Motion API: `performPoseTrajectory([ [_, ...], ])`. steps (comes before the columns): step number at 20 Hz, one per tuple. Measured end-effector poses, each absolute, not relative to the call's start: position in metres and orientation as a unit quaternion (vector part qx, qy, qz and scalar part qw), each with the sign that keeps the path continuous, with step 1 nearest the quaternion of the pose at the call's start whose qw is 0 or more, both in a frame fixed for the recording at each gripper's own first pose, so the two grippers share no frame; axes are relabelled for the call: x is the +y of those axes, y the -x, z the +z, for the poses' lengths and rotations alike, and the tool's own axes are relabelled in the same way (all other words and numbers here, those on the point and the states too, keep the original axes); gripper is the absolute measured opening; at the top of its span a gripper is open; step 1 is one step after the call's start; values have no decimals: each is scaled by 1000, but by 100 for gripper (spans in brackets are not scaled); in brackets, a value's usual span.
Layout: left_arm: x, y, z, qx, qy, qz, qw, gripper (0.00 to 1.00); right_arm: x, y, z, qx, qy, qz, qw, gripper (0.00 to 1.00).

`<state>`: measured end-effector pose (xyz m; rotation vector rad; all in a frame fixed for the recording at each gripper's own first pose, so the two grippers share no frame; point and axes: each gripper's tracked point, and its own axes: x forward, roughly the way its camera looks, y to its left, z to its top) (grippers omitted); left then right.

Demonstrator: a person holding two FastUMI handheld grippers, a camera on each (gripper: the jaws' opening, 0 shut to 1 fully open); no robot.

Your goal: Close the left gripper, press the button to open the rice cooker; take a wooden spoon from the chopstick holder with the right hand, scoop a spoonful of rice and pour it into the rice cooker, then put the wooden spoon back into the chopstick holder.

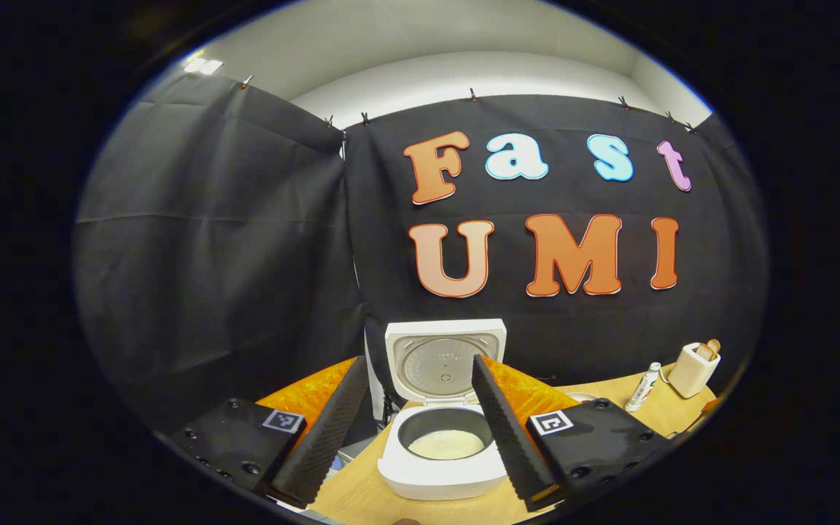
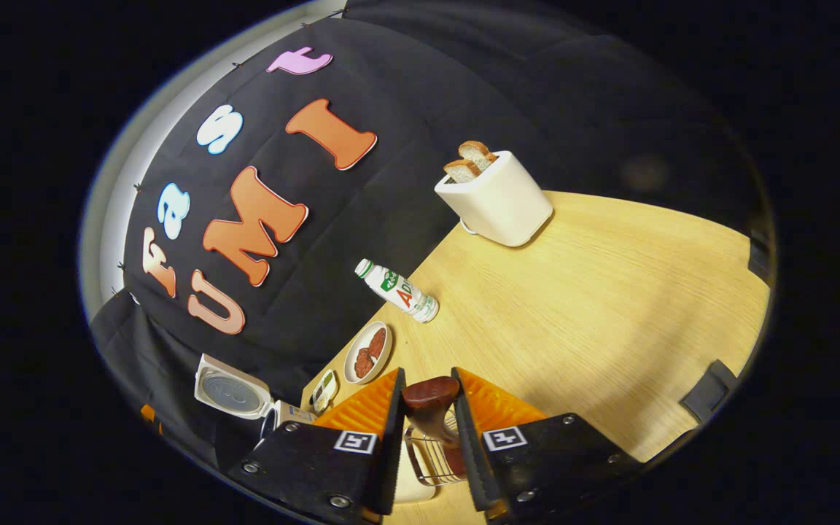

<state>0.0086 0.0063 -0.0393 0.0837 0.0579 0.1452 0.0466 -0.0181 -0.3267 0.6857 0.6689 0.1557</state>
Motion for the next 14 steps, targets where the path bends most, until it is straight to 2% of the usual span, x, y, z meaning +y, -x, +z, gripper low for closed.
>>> performPoseTrajectory([
  [2, 15, -9, -43, 34, -36, 86, 995, 100, -15, -50, -327, 329, -344, 71, 877, 33],
  [5, 22, -6, -45, 34, -25, 94, 995, 100, -10, -47, -321, 328, -326, 70, 884, 20],
  [14, 44, -12, -46, 29, -7, 78, 997, 99, 10, -35, -240, 276, -224, 86, 931, 18],
])
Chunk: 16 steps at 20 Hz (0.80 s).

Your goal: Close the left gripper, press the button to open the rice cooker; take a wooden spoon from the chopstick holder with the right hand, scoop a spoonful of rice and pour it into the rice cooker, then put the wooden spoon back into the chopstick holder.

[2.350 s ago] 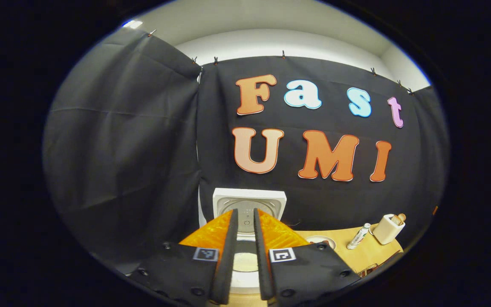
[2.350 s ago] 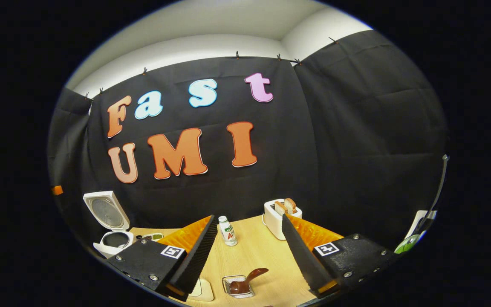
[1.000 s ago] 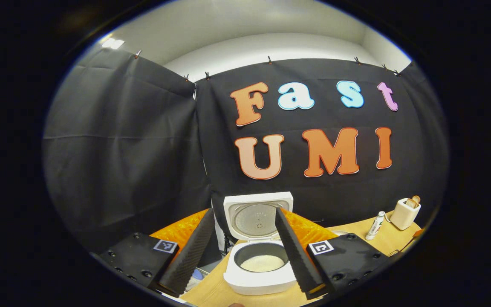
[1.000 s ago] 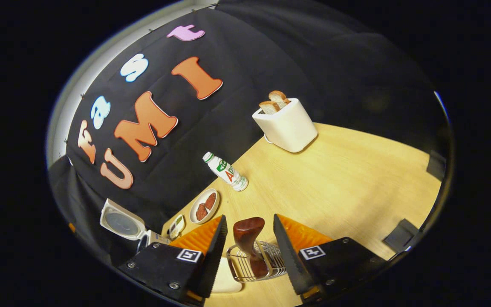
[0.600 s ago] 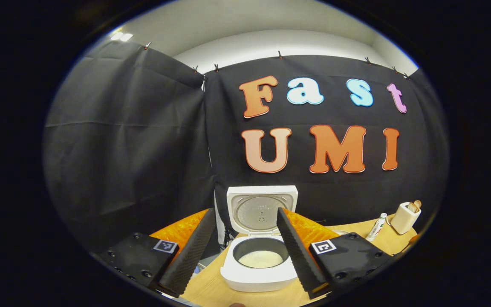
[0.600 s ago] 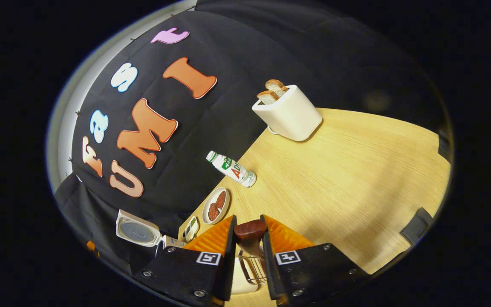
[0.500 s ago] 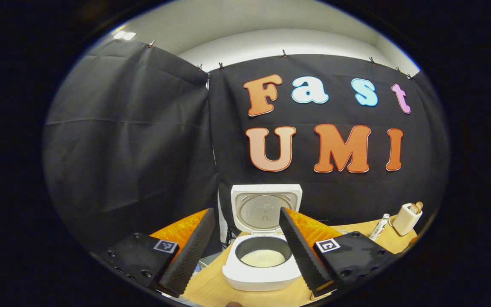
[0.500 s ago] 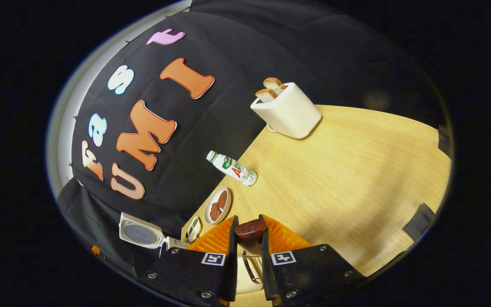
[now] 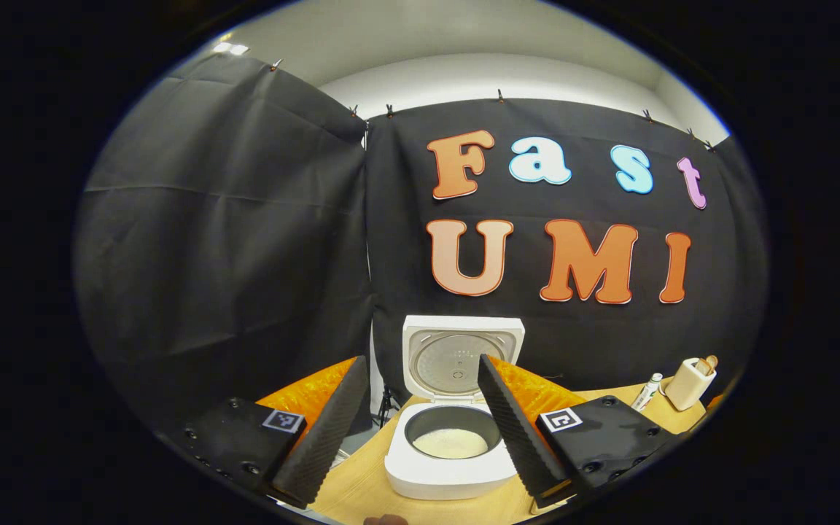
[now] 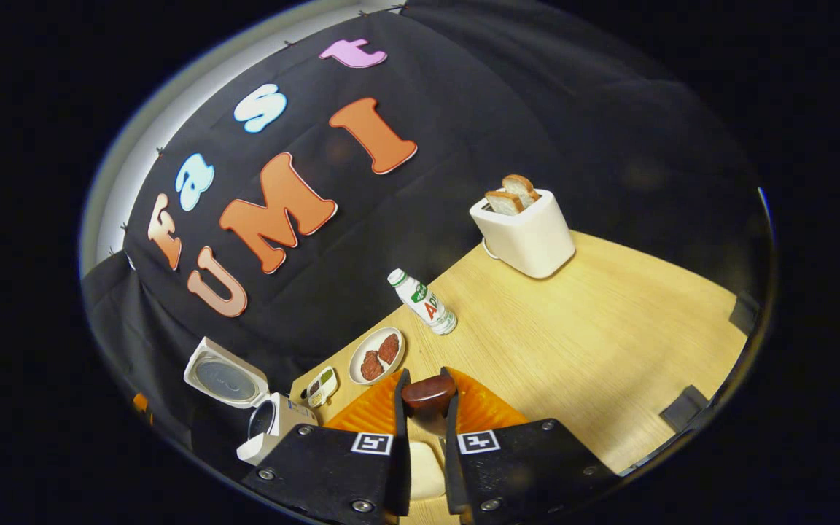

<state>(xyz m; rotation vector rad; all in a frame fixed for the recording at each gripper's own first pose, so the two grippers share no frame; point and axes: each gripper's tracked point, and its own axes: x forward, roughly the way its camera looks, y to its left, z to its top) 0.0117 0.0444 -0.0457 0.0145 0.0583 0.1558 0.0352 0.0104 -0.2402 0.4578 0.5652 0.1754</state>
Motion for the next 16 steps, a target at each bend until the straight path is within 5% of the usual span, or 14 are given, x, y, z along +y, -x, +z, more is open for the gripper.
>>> performPoseTrajectory([
  [10, 77, -28, -34, 14, -2, 43, 999, 100, 100, -2, -168, 219, -210, 144, 942, 14],
  [16, 101, -32, -44, 22, -11, 39, 999, 100, 168, 11, -210, 227, -142, 181, 946, 14],
])
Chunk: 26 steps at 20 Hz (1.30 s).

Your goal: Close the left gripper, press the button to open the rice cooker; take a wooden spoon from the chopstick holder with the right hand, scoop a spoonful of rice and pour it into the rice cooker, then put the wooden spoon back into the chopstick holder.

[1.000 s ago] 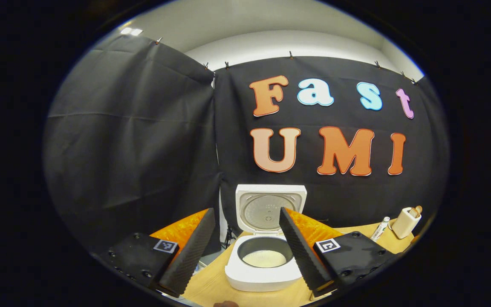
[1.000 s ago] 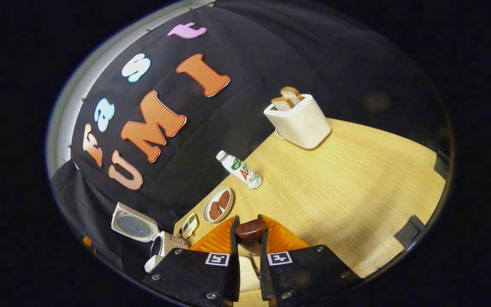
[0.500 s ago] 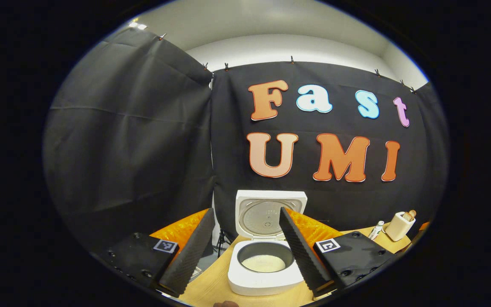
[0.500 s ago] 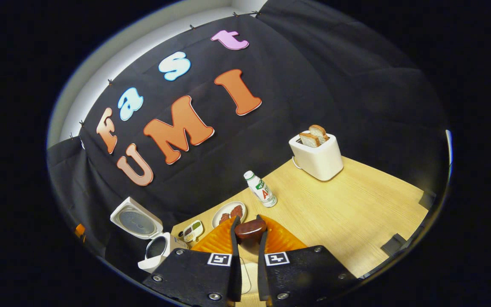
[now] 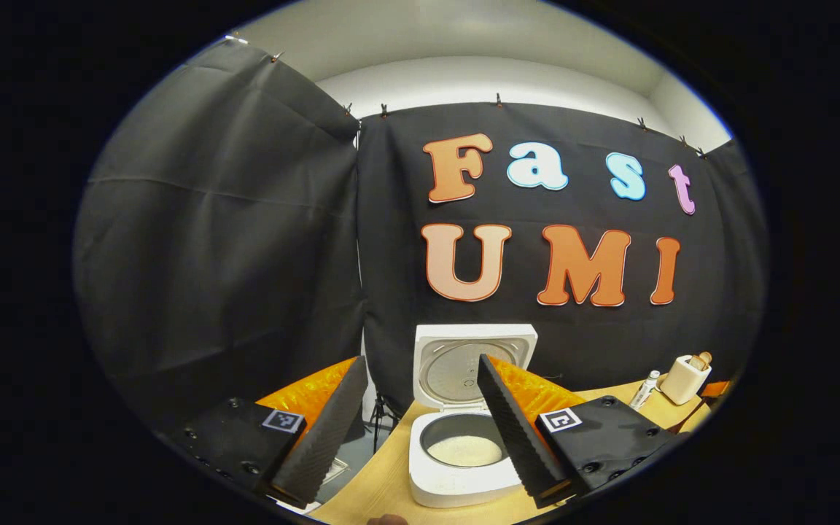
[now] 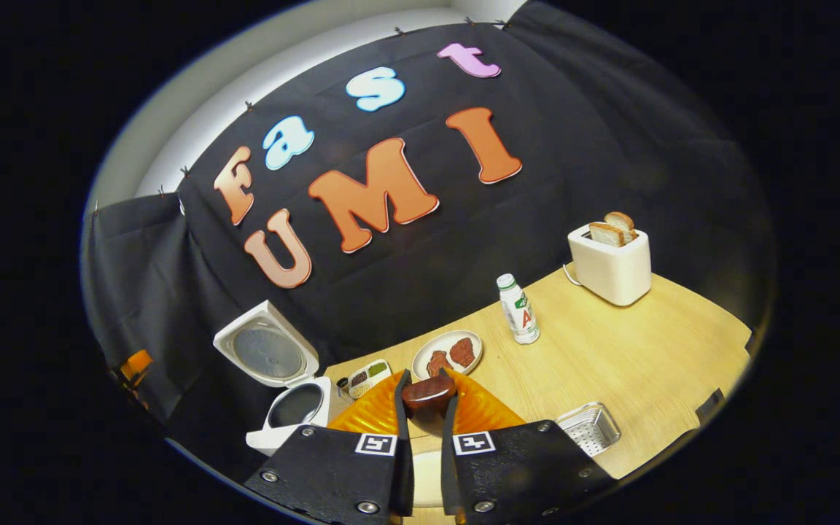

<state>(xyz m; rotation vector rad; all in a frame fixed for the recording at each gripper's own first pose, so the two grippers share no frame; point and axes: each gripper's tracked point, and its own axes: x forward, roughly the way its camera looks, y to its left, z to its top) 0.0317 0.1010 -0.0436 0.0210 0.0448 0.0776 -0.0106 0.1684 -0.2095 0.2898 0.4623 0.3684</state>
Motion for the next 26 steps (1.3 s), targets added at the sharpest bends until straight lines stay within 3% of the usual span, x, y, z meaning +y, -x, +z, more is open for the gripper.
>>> performPoseTrajectory([
  [7, 128, -36, -52, 31, -39, 54, 997, 100, 208, 18, -279, 225, -13, 192, 955, 14],
  [11, 138, -41, -55, 37, -49, 59, 996, 100, 209, 12, -302, 226, -9, 174, 958, 14],
  [15, 140, -42, -61, 38, -61, 59, 996, 100, 208, 12, -313, 239, -94, 166, 952, 14],
  [22, 146, -42, -71, 47, -66, 60, 995, 99, 211, 31, -326, 277, -288, 165, 902, 14],
  [26, 145, -41, -66, 41, -65, 55, 996, 99, 192, 26, -336, 288, -387, 125, 867, 14],
])
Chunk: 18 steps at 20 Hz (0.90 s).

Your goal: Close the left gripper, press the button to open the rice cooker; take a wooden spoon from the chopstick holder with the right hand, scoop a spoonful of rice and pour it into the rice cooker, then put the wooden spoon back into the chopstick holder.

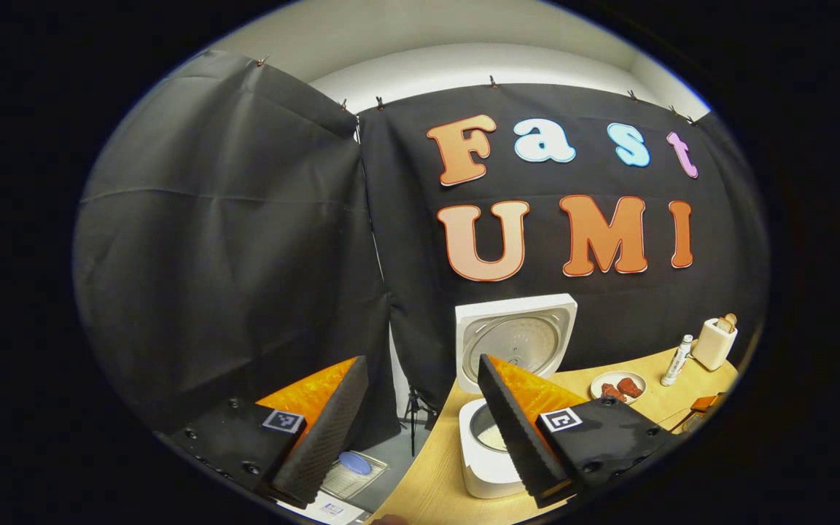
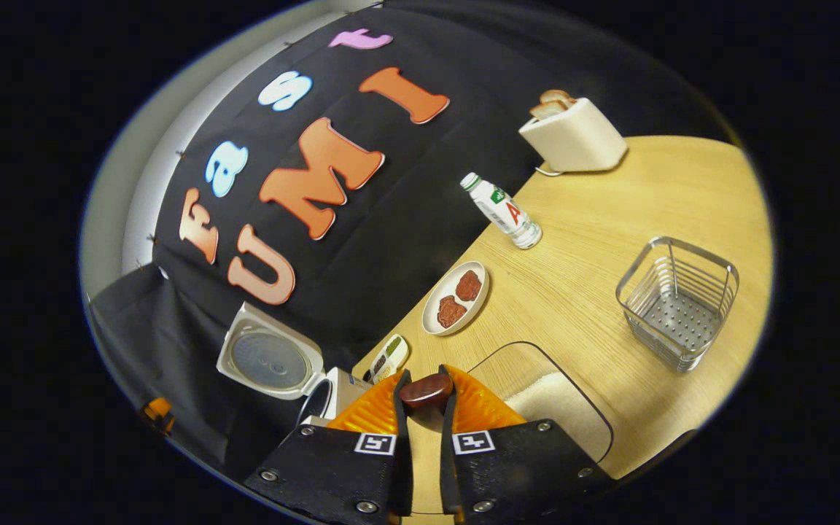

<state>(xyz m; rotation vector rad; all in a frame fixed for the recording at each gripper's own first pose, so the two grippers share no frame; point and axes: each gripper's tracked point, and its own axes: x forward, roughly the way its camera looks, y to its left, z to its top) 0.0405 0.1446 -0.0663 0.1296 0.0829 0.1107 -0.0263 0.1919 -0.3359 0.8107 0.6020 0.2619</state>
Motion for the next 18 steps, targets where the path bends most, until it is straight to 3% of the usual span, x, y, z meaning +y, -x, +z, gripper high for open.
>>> performPoseTrajectory([
  [7, 128, -42, -66, 41, -55, 38, 997, 99, 170, 28, -357, 306, -539, 56, 782, 14],
  [8, 126, -41, -63, 37, -56, 36, 997, 99, 165, 28, -354, 307, -550, 53, 775, 19],
  [10, 124, -37, -57, 29, -58, 36, 997, 99, 156, 27, -344, 300, -574, 48, 760, 14],
  [18, 126, -29, -58, 29, -42, 41, 998, 99, 132, 19, -312, 283, -595, 47, 751, 14],
])
